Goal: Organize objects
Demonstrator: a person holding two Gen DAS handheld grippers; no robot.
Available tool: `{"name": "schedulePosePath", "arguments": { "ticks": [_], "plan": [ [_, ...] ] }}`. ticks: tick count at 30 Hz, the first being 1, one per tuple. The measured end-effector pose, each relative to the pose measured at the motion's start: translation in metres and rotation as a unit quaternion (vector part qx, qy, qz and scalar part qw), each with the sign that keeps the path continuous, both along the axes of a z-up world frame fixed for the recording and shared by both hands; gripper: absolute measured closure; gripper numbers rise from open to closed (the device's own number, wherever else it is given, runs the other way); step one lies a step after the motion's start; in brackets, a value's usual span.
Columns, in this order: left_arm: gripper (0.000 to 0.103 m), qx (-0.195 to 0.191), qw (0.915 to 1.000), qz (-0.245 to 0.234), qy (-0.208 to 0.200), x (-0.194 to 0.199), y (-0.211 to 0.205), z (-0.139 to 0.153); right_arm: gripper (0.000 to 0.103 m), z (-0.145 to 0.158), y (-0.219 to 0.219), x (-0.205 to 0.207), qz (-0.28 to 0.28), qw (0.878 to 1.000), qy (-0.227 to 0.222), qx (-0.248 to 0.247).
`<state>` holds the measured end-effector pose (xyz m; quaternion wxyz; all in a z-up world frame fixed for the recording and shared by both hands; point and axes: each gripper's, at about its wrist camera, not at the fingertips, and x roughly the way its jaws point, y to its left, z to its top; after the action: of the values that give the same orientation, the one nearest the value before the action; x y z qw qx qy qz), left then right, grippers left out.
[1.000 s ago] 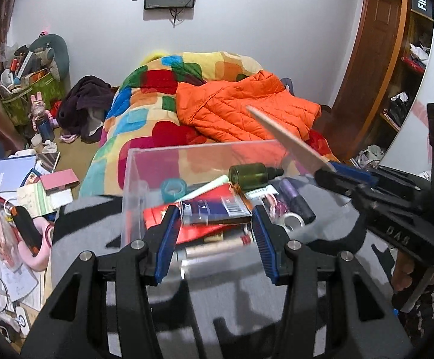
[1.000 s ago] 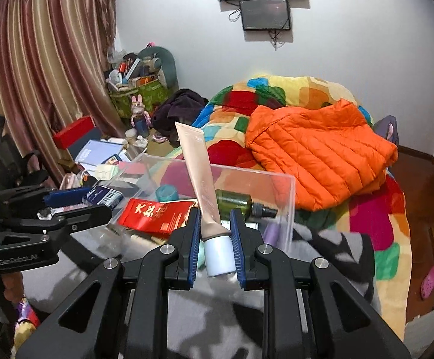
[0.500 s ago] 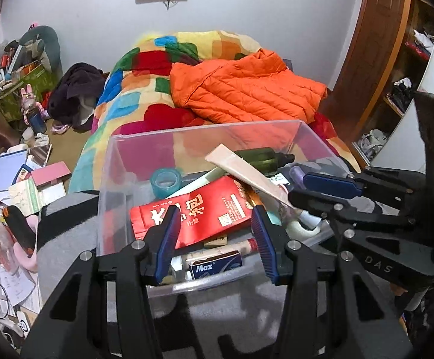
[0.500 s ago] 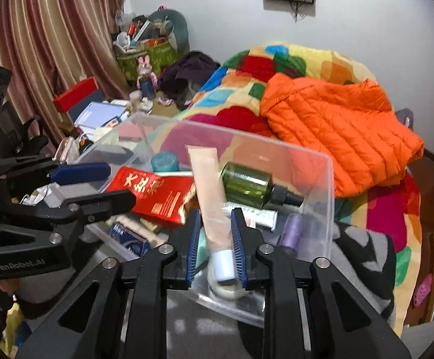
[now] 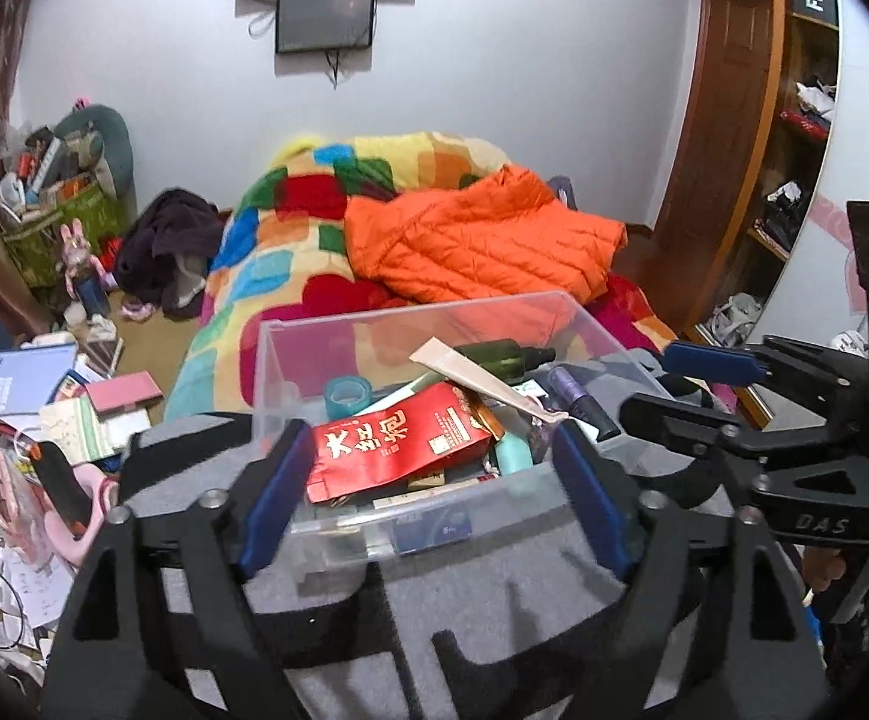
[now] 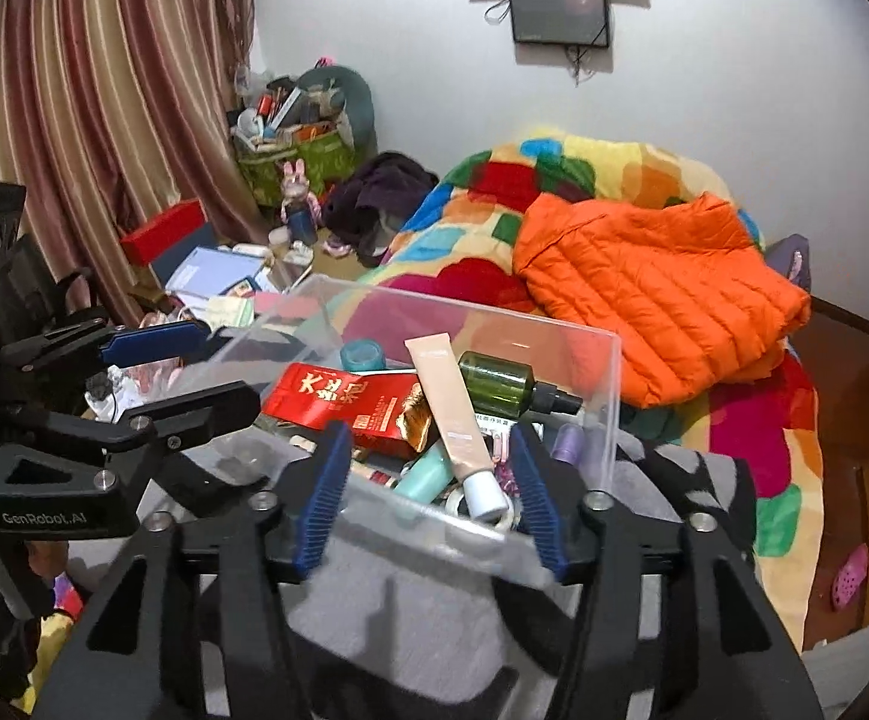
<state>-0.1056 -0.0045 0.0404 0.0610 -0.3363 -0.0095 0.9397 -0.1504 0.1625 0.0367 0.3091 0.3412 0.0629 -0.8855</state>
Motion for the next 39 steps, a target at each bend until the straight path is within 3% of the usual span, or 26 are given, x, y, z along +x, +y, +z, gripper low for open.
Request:
{"name": "schedulePosePath", "arguments": {
  "ticks": [4, 9, 20, 39],
  "plan": [
    [0.008, 0.006, 0.9998, 0.004, 0.019, 0.017, -0.001, 0.004, 0.033, 0.005, 0.007, 0.016, -0.023, 1.0, 0.013, -0.007],
    [0.007, 0.008, 0.9994, 0.008, 0.033, 0.035, -0.002, 0.001, 0.021, 0.005, 0.017, 0.034, -0.043, 0.999, 0.024, -0.017],
    [0.006, 0.022, 0.9995, -0.003, 0.022, 0.053, 0.001, -0.013, 0.021, -0.016, 0.032, 0.052, -0.082, 0.996, 0.003, -0.031],
    [0.006, 0.03, 0.9995, 0.002, 0.001, 0.05, 0.001, -0.026, 0.021, -0.021, 0.027, 0.055, -0.076, 0.997, 0.0, -0.029]
  ]
}}
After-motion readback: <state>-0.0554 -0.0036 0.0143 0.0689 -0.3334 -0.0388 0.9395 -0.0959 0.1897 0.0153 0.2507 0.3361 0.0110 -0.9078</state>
